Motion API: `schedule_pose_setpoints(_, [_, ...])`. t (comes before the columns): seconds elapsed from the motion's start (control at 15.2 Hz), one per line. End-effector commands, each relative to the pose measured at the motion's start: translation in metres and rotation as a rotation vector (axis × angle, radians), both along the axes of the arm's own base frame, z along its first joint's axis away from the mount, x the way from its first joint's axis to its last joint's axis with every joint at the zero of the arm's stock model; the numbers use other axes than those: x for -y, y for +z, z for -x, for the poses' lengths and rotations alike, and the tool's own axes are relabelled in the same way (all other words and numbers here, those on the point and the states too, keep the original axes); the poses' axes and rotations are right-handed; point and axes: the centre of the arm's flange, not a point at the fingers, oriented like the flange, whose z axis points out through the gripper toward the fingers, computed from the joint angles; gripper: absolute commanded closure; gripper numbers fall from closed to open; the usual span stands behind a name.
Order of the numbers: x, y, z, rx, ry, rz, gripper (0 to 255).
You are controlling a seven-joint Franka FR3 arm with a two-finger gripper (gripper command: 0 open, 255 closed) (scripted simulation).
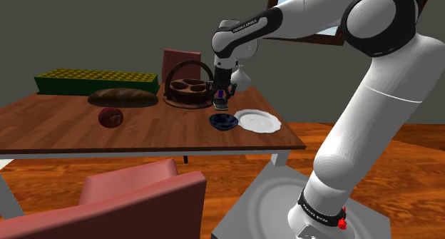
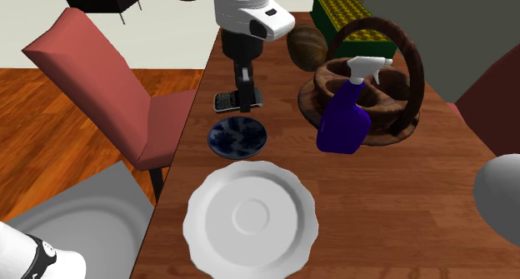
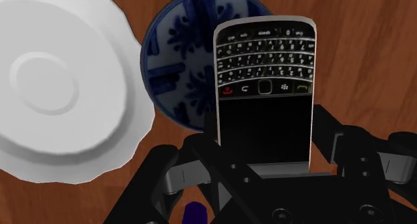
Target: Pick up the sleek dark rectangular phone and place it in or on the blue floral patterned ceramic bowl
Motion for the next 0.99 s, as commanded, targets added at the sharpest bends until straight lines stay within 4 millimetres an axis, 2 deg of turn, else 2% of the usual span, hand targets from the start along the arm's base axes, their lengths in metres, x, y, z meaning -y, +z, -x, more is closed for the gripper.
schedule_pose_setpoints(0.0, [0.013, 0.000, 0.026, 0.000, 0.001, -0.001, 255])
schedule_pose_setpoints(0.92, [0.013, -0.076, 0.026, 0.000, 0.001, -0.001, 255])
